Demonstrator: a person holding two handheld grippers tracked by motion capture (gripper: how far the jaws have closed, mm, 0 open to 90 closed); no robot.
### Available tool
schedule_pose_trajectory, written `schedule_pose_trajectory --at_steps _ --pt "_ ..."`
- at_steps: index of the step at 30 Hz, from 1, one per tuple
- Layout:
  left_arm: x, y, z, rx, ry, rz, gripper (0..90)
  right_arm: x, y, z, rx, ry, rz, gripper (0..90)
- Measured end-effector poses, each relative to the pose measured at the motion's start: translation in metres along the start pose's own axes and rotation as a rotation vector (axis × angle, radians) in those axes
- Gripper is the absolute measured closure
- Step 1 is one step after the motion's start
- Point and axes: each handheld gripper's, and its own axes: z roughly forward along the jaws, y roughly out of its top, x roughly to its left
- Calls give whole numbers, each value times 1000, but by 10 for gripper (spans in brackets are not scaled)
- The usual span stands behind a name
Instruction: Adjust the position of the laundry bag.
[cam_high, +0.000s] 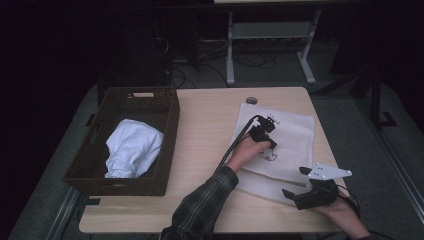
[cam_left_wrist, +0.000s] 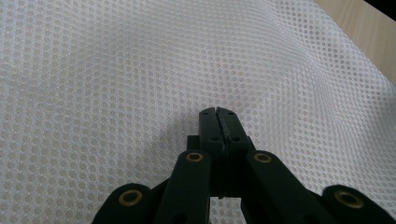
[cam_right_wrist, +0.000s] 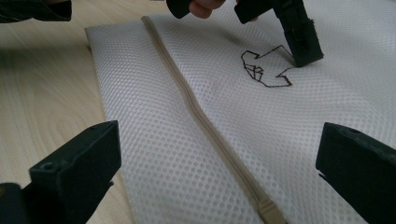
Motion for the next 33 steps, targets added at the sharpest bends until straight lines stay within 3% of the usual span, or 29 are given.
schedule_pose_trajectory --at_steps 6,10,17,18,21,22,33 --pt "-4 2 3 -1 -11 9 899 0 0 0 0 0 0 0" --pt "-4 3 1 -8 -12 15 852 0 0 0 1 -1 0 0" --pt "-3 3 -12 -44 -34 25 693 0 0 0 2 -2 0 0" --pt "-3 3 -16 -59 -37 18 623 0 0 0 3 -2 1 0" --pt "-4 3 -20 -61 -33 33 526 0 0 0 3 -2 0 0" --pt "-5 3 -25 -60 -13 49 499 0 0 0 3 -2 0 0" --pt "-13 -3 -45 -60 39 92 261 0 0 0 6 -5 0 0"
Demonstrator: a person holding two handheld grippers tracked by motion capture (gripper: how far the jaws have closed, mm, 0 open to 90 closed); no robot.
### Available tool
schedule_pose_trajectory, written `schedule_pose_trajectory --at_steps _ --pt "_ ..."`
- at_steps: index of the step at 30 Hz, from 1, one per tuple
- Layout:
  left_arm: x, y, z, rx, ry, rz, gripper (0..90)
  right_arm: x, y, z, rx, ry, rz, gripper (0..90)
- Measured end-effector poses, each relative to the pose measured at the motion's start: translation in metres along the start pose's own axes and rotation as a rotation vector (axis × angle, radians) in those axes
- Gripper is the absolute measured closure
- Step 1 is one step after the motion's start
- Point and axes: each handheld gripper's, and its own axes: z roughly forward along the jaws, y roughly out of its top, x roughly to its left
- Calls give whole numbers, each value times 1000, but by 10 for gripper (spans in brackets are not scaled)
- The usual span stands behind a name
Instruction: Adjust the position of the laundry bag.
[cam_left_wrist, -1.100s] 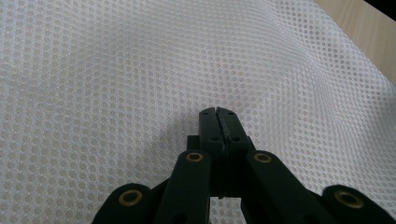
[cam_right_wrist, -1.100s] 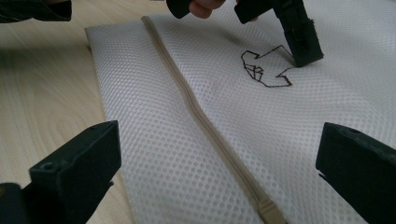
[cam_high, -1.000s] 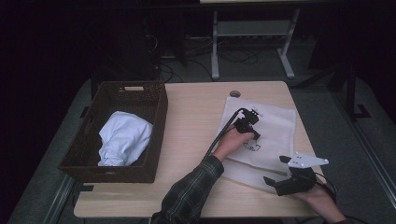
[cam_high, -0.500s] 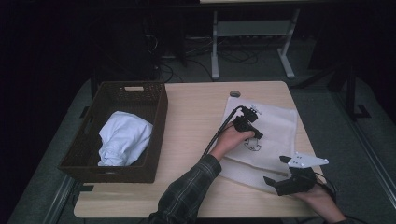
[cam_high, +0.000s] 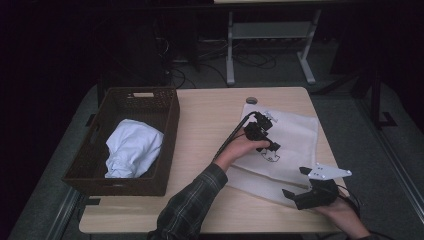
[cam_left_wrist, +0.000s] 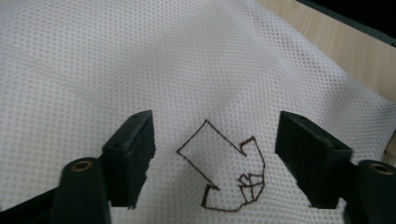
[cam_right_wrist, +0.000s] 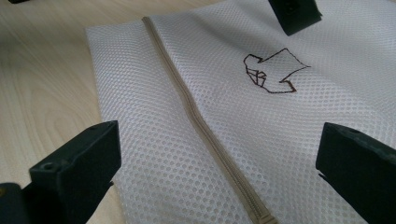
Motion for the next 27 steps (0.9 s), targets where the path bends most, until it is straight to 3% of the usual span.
schedule_pose_trajectory --at_steps 5,13,15,22,27 --pt "0 -4 -7 -27 17 -31 240 0 0 0 1 0 0 0" --pt "0 -13 -27 -31 56 1 221 0 0 1 1 1 -2 0" --pt "0 -16 -33 -28 58 18 220 0 0 1 3 0 -1 0" --pt "-1 -28 -53 -44 58 22 221 0 0 1 2 -1 -3 0" --pt "-3 -45 -73 -83 50 47 221 1 0 1 3 0 -3 0"
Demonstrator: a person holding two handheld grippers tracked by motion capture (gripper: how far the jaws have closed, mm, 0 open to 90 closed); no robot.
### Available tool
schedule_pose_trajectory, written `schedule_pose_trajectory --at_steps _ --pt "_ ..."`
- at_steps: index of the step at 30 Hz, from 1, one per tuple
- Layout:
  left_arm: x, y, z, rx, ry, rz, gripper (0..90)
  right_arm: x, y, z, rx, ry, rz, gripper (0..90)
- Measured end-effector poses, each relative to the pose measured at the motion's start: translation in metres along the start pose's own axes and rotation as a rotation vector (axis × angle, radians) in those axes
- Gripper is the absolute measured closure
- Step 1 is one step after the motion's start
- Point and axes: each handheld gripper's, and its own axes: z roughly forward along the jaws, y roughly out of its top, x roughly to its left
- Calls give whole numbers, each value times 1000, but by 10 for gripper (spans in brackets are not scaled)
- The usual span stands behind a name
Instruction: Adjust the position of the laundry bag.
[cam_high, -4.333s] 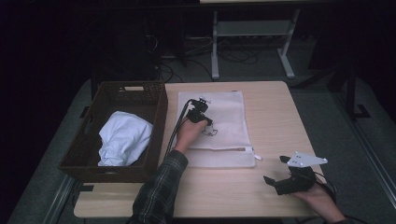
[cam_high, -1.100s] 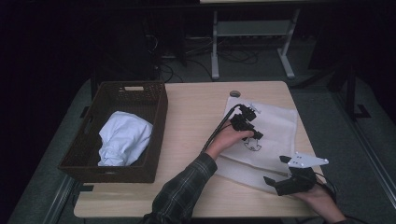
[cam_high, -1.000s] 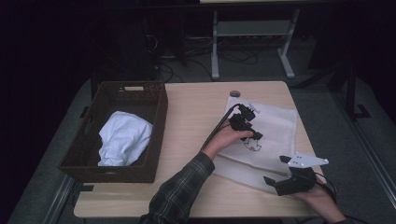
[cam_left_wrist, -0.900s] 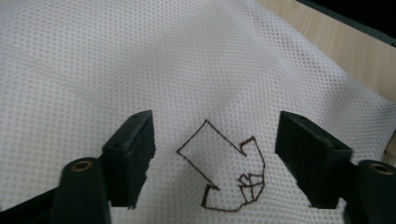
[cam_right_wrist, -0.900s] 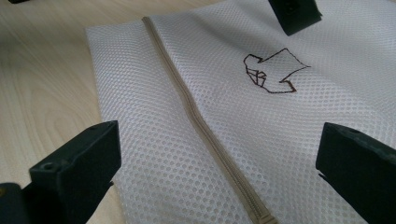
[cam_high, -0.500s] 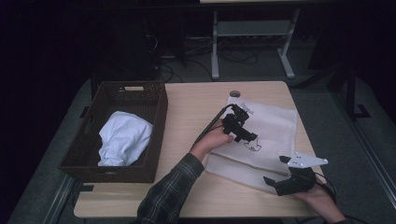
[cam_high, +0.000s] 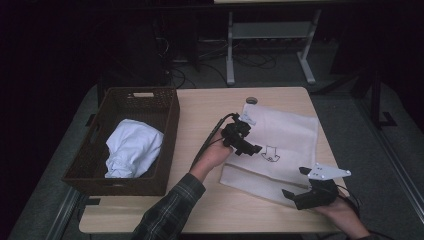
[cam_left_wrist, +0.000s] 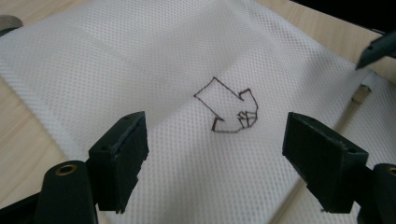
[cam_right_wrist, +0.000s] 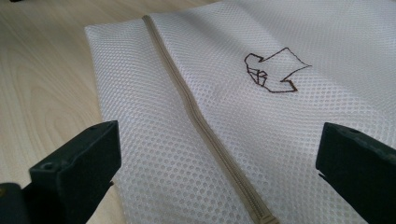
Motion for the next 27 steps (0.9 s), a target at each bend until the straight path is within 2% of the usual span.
schedule_pose_trajectory --at_steps 2,7,10,15,16,18,21,22,25,27 --pt "-2 -11 -11 -12 -9 -3 221 0 0 0 0 -1 -2 0" --pt "-3 -24 -25 -34 -6 -30 221 0 0 0 2 -2 -3 0" --pt "-7 -37 -40 -47 8 -52 220 -1 0 0 0 -5 6 0" --pt "-13 -52 -51 -50 40 -54 215 0 0 0 2 -4 2 0" --pt "-15 -62 -56 -53 51 -69 216 -1 0 0 2 -6 2 0" --pt "-17 -72 -63 -70 64 -81 216 -2 0 0 -2 -6 10 0" --pt "-20 -80 -68 -81 70 -90 210 -2 0 -1 -5 -10 17 0" --pt "-23 -88 -73 -77 79 -96 208 -2 0 -1 -7 -11 20 0" --pt "-26 -96 -76 -62 94 -94 201 -3 0 -1 -10 -13 23 0" --pt "-29 -106 -79 -68 93 -109 201 -4 0 -1 -8 -16 30 0"
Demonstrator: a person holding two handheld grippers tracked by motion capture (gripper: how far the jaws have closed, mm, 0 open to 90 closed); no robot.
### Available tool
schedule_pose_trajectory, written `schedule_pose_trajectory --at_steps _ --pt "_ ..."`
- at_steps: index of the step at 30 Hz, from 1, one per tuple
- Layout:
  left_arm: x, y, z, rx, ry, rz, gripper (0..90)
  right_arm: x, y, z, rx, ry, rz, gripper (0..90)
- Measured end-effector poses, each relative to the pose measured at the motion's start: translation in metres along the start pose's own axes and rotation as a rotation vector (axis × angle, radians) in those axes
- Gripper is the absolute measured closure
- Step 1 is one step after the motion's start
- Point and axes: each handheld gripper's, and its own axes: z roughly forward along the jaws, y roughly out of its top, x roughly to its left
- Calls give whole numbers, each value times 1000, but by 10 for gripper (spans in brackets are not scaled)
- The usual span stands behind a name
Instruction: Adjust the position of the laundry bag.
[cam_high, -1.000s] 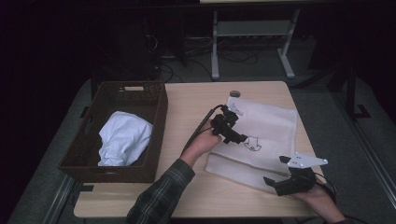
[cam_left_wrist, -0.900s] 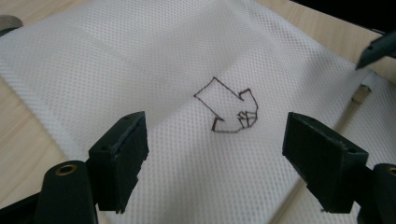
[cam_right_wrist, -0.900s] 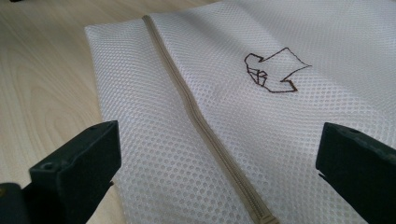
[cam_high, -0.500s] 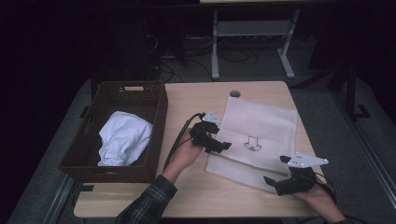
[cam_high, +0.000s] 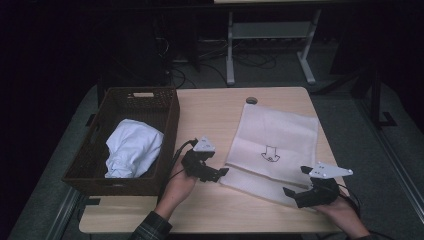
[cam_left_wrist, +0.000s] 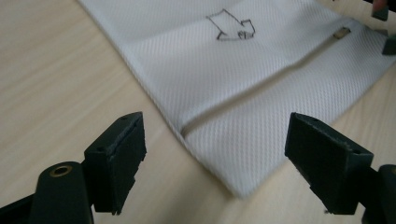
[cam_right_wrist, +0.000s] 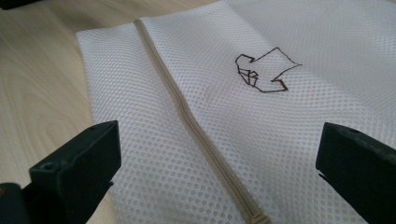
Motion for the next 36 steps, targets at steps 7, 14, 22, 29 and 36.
schedule_pose_trajectory --at_steps 7,14,22,29,36 --pt "-6 -28 -16 -22 32 -17 194 -4 1 -4 -3 -9 15 0" --pt "-9 -46 -22 -9 31 -33 190 -7 3 -10 24 -23 17 0" --pt "-13 -56 -28 5 37 -28 190 -15 -2 -20 50 -28 51 27" --pt "-12 -57 -27 9 36 -33 190 -25 -11 -28 74 -25 70 67" --pt "-12 -58 -27 4 32 -40 190 -42 -24 -34 99 -12 94 179"
